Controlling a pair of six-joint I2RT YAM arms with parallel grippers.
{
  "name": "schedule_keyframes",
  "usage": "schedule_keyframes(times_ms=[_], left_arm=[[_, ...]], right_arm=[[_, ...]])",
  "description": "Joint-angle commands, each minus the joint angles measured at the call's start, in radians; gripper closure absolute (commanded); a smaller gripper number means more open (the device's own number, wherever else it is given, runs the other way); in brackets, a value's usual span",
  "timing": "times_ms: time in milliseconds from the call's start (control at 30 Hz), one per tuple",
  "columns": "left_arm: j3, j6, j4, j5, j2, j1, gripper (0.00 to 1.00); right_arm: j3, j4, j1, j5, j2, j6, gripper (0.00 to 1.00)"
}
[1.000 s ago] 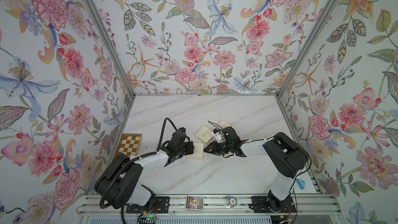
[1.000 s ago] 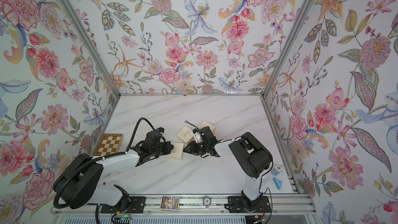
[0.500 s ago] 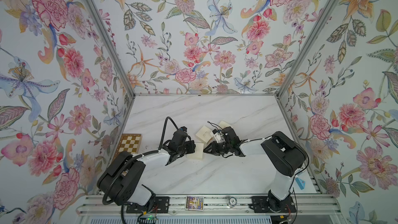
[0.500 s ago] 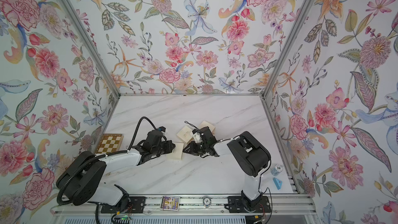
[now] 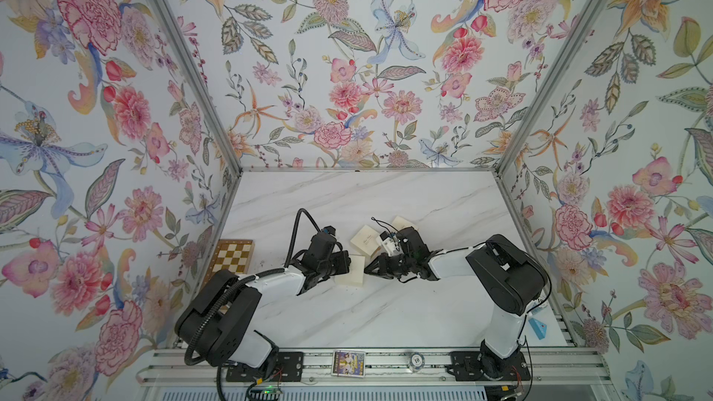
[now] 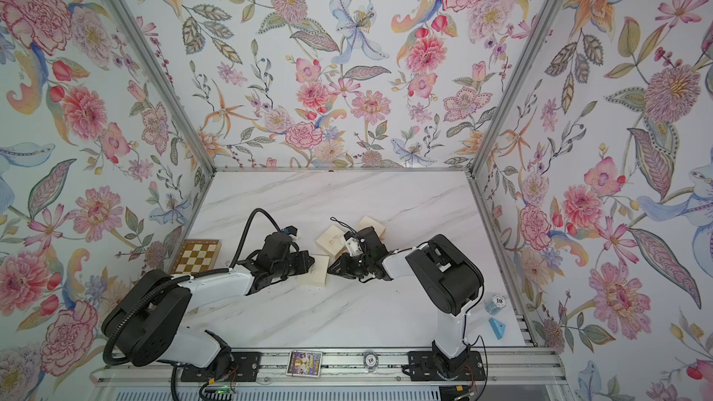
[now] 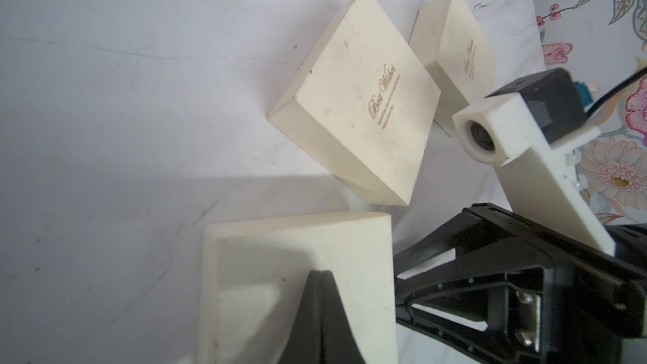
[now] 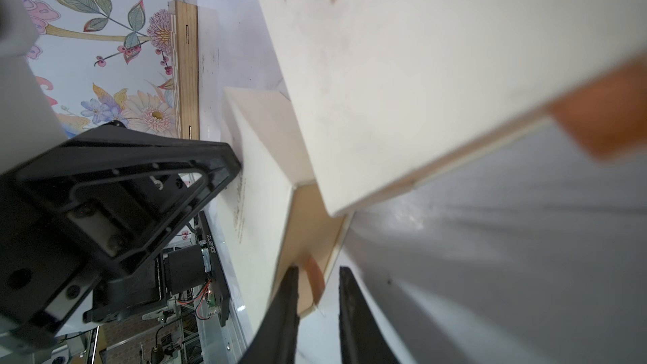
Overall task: Take out the earrings from the drawer-style jewelry box
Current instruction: Open the drawer in the jewelry box.
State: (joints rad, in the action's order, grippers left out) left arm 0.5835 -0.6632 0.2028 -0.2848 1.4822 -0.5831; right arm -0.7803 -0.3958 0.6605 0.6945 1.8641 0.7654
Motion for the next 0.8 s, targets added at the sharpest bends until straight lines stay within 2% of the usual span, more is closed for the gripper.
schedule_keyframes(times_ms=[0,767], left_arm=[[0.001,-0.006,-0.069,0.012,0.026,-0.014,1.00],[-0.025,-0.031,-0.047,0.022,0.045,-0.015,1.00]], right_arm=[[-0.020,-0.034,0.000,0.027,0.027,0.006,0.79],[0.003,-0.066,-0.010,0.029,0.023,0.022,0.98]])
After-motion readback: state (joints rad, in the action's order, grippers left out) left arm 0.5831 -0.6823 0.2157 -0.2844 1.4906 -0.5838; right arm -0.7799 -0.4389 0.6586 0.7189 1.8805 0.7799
